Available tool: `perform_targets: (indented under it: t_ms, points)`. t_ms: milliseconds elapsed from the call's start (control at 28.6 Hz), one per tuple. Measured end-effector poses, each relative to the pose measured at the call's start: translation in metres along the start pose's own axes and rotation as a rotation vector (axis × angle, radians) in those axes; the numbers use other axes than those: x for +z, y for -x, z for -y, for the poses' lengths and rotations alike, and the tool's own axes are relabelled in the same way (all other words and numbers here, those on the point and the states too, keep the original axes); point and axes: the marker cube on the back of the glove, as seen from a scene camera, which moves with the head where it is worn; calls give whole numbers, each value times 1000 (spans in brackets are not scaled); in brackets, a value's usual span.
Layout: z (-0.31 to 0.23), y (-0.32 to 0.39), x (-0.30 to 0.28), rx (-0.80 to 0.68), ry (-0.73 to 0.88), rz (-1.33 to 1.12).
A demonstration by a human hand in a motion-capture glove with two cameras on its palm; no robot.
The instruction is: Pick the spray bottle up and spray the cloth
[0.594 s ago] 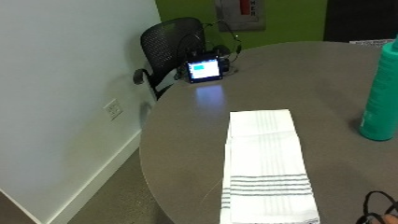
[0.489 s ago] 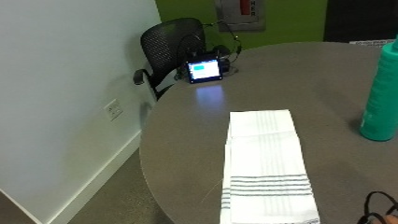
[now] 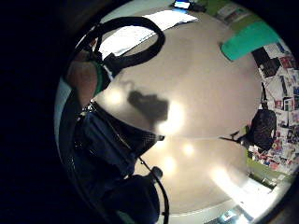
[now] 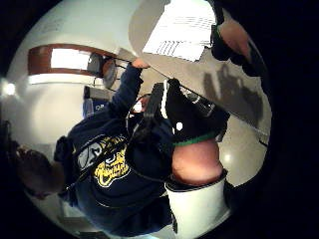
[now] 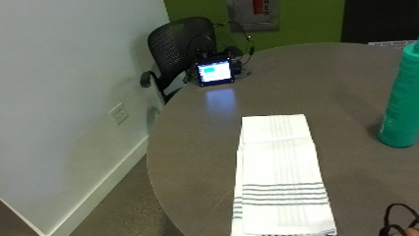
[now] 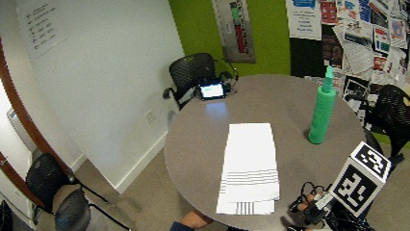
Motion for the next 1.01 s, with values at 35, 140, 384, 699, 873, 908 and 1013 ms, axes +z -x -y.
perform_targets:
  t_ms: [35, 140, 384, 699, 873, 908, 1013]
  points:
    - [0, 0, 0, -2, -2, 0]
    - [0, 1, -2, -5, -7, 4]
    - [0, -7, -11, 38, -65, 9]
    - [-2, -43, -24, 256, -276, 42]
    - [-2, -72, -27, 383, -367, 132]
    - [0, -78, -28, 392, -381, 152]
    - [16, -96, -29, 378, -409, 241]
